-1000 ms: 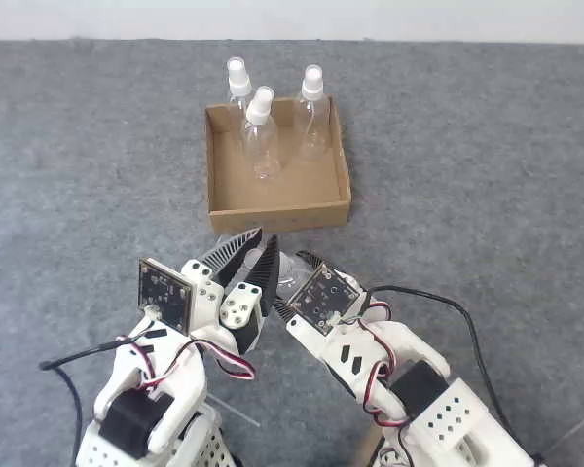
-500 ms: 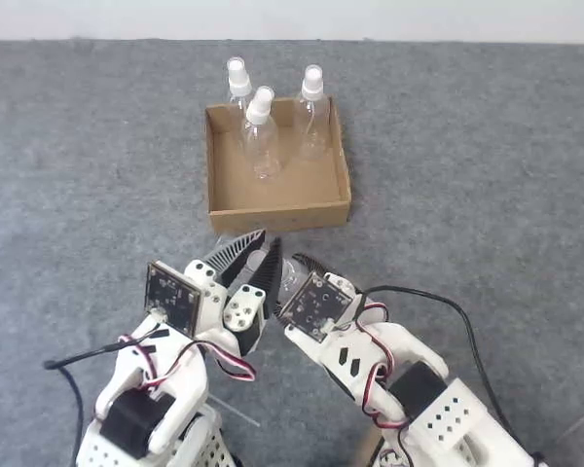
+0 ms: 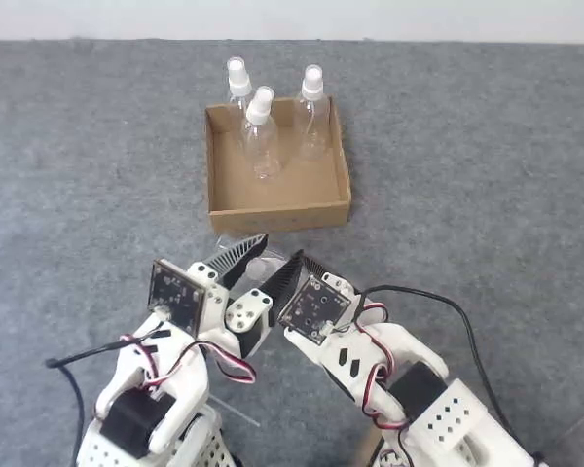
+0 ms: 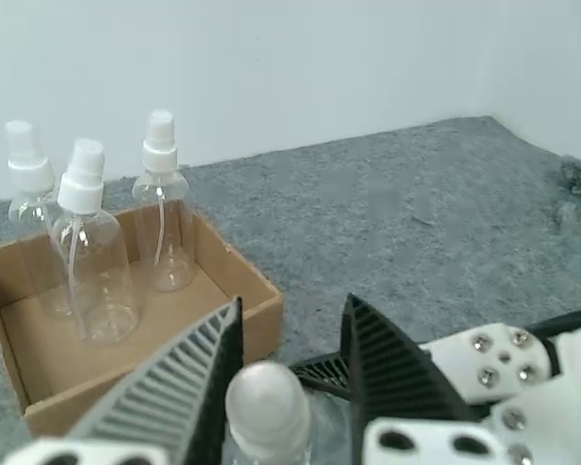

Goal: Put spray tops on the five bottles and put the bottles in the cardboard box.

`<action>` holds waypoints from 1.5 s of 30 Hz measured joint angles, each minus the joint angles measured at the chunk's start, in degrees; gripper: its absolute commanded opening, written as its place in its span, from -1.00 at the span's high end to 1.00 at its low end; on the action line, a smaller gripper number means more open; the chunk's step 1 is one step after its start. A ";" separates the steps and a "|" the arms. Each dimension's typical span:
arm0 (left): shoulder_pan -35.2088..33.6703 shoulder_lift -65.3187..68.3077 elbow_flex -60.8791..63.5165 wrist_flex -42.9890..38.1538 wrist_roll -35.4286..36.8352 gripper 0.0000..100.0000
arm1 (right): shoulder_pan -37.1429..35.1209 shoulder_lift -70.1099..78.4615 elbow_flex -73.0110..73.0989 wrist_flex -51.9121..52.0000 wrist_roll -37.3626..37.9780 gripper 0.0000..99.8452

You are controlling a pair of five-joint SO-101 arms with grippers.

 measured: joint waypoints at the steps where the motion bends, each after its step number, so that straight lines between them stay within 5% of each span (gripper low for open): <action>1: -0.09 0.00 -0.44 1.05 0.00 0.69 | 0.00 0.00 0.00 0.00 0.00 0.95; 29: -23.12 0.00 -8.35 0.18 0.00 0.69 | 1.14 0.00 1.93 0.00 0.62 0.95; 45: -24.53 0.00 6.77 -6.86 -0.09 0.69 | 1.14 0.00 1.93 -1.85 0.62 0.95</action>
